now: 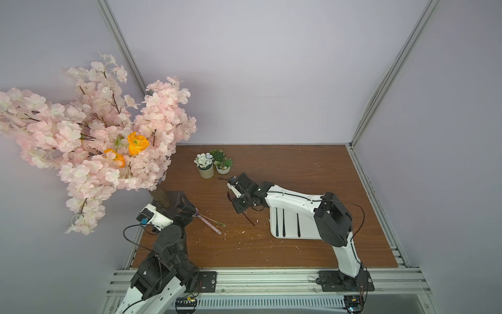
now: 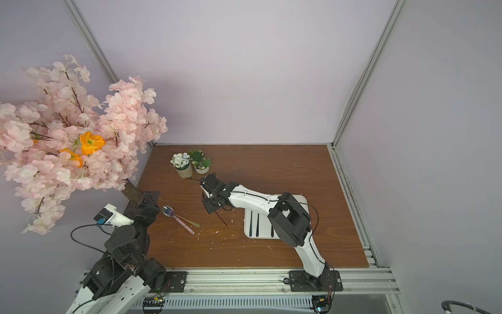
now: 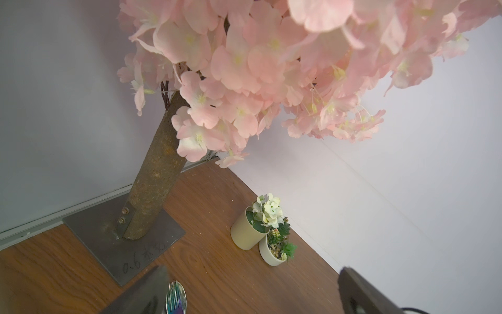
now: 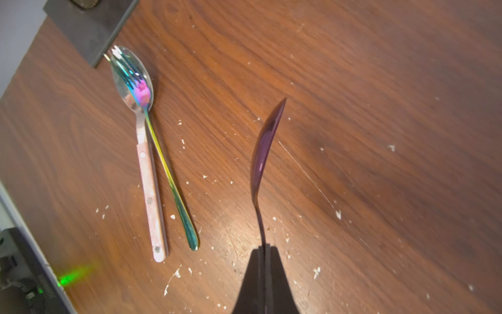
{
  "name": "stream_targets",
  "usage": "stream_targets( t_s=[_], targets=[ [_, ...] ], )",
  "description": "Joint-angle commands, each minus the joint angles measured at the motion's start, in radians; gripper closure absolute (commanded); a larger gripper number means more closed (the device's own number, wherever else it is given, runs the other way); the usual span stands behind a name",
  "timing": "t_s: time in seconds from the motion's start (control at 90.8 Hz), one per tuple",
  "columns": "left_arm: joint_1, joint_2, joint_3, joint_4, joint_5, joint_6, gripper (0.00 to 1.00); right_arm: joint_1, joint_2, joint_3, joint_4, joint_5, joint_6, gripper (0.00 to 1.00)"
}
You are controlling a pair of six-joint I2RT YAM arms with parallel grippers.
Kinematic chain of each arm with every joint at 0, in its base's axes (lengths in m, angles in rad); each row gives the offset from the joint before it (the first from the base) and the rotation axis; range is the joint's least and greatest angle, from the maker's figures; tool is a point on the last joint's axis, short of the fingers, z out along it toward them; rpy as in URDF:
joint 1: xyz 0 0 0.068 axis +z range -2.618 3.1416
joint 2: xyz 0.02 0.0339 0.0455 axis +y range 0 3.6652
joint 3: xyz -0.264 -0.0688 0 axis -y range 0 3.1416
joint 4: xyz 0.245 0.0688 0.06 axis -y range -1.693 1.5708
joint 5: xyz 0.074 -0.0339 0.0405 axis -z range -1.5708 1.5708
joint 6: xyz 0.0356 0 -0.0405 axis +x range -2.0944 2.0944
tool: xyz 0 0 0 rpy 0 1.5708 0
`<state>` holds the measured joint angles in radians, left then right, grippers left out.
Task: Set the spoon and fork side by side
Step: Pick up the spoon from the center of the board, then place the spoon on the tray.
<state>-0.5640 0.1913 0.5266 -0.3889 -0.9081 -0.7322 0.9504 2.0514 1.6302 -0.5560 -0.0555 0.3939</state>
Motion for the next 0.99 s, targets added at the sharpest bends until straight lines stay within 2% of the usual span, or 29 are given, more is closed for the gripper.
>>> stream_targets(
  t_s=[0.0, 0.33, 0.539, 0.771, 0.98],
  targets=[
    [0.01, 0.003, -0.011, -0.013, -0.003, -0.007, 0.0, 0.01, -0.062, -0.048, -0.01, 0.102, 0.051, 1.0],
    [0.01, 0.007, -0.02, -0.011, 0.01, -0.024, 0.0, 0.016, -0.219, -0.177, -0.036, 0.233, 0.097, 1.0],
    [0.01, 0.021, -0.021, -0.01, 0.021, -0.035, 0.0, 0.005, -0.383, -0.283, -0.117, 0.418, 0.16, 1.0],
    [0.01, 0.019, -0.025, -0.011, 0.027, -0.038, 0.0, -0.12, -0.559, -0.468, -0.228, 0.55, 0.203, 1.0],
    [0.01, 0.015, -0.03, -0.011, 0.027, -0.039, 0.0, -0.279, -0.635, -0.642, -0.237, 0.549, 0.175, 1.0]
  ],
)
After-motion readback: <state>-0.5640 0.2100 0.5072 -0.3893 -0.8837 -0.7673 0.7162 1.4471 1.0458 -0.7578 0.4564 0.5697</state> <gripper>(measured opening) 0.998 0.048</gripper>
